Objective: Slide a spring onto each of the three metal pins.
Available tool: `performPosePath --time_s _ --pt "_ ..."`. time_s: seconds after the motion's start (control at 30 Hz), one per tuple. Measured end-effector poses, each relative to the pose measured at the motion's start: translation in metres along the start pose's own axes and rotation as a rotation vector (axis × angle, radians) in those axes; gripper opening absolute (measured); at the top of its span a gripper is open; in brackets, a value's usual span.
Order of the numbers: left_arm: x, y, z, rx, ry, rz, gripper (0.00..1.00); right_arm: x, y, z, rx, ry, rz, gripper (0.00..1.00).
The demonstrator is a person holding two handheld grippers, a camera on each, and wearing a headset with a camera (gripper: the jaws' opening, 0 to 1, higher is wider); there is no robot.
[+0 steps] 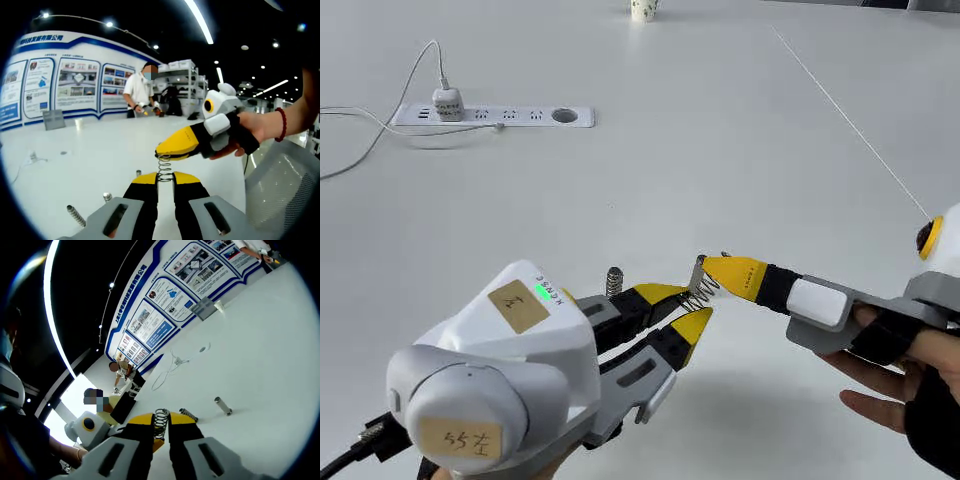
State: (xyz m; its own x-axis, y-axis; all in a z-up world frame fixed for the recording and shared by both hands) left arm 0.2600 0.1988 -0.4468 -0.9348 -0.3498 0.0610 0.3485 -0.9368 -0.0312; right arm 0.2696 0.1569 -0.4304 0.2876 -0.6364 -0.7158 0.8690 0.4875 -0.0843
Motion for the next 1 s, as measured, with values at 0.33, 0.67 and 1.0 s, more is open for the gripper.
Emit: performPosePath --time_s 0.33,0.67,1.0 --pt "-0.001 -0.001 -0.005 -0.03 -0.035 0.008 0.11 -0.001 0.003 -0.002 -0.009 -0.069 0.0 0.11" --pt "-0.005 -0.006 -0.02 -0.103 -0.069 0.037 0.19 0.007 0.003 0.009 0.015 -0.224 -0.051 0.11" --pt "-0.014 -0.017 -0.022 -0.152 -0.034 0.079 0.3 0.013 0.005 0.025 0.045 -0.398 -0.07 0.11"
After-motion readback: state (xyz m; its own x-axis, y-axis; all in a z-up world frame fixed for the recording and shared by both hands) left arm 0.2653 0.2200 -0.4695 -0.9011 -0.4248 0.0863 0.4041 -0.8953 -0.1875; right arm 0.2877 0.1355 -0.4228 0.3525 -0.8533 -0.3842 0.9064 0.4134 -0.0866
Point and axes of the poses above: the centre of the closed fingertips' face, and the gripper's own axes: y roughly forward along the fingers, x roughly to its right, z roughly out of its top, the point moved 2 cm from there along -y, roughly backward along the fingers, and after that the axes turned 8 degrees about x, right-handed, at the moved point
